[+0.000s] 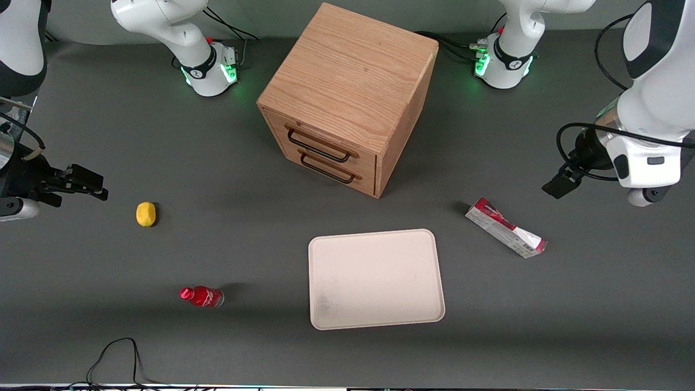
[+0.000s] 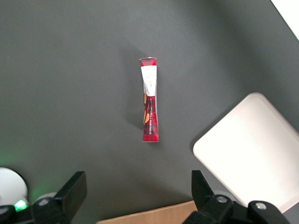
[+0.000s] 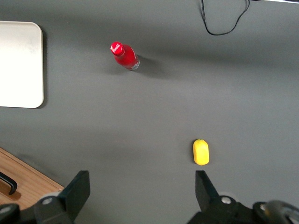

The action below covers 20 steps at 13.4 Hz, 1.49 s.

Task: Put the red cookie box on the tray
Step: 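Move the open left gripper down over the red-and-white cookie box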

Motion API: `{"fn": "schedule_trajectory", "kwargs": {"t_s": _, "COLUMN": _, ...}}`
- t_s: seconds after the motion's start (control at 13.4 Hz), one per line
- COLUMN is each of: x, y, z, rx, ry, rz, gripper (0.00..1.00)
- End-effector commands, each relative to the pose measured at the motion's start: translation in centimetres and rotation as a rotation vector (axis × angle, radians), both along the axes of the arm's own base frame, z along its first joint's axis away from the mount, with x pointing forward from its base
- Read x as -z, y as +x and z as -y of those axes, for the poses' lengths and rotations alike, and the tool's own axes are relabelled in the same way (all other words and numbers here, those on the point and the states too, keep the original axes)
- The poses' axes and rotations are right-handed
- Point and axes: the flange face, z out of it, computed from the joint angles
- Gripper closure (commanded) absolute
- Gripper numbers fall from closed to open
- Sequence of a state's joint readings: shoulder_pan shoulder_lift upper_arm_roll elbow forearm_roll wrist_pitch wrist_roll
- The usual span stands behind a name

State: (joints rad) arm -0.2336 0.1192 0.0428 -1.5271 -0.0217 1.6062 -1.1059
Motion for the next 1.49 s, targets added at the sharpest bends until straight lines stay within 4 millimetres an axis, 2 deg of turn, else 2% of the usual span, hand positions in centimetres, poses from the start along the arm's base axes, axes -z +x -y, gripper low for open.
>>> {"fn": "schedule_trajectory", "kwargs": {"t_s": 0.0, "x": 1.4, "y": 0.0, "z": 0.2, "rx": -0.075, "ry": 0.002, "rz": -0.012, "gripper": 0.0}}
{"fn": "schedule_trajectory", "kwargs": {"t_s": 0.3, "x": 9.1, "y": 0.8, "z": 0.7, "rx": -0.068, "ry": 0.018, "rz": -0.043, "gripper": 0.0}}
{"fn": "schedule_trajectory", "kwargs": {"t_s": 0.97, "x": 23.7, "y": -0.4, "z": 0.3, "rx": -0.07, "ry": 0.014, "rz": 0.027, "gripper": 0.0}}
{"fn": "schedule_trajectory", "kwargs": {"t_s": 1.2, "x": 28.3, "y": -0.9, "z": 0.2, "rx": -0.055, "ry": 0.023, "rz": 0.063, "gripper": 0.0}}
{"fn": "schedule_trajectory", "kwargs": {"t_s": 1.42, "x": 31.5, "y": -0.7, "z": 0.0, "rx": -0.057, "ry": 0.022, "rz": 0.1, "gripper": 0.0}}
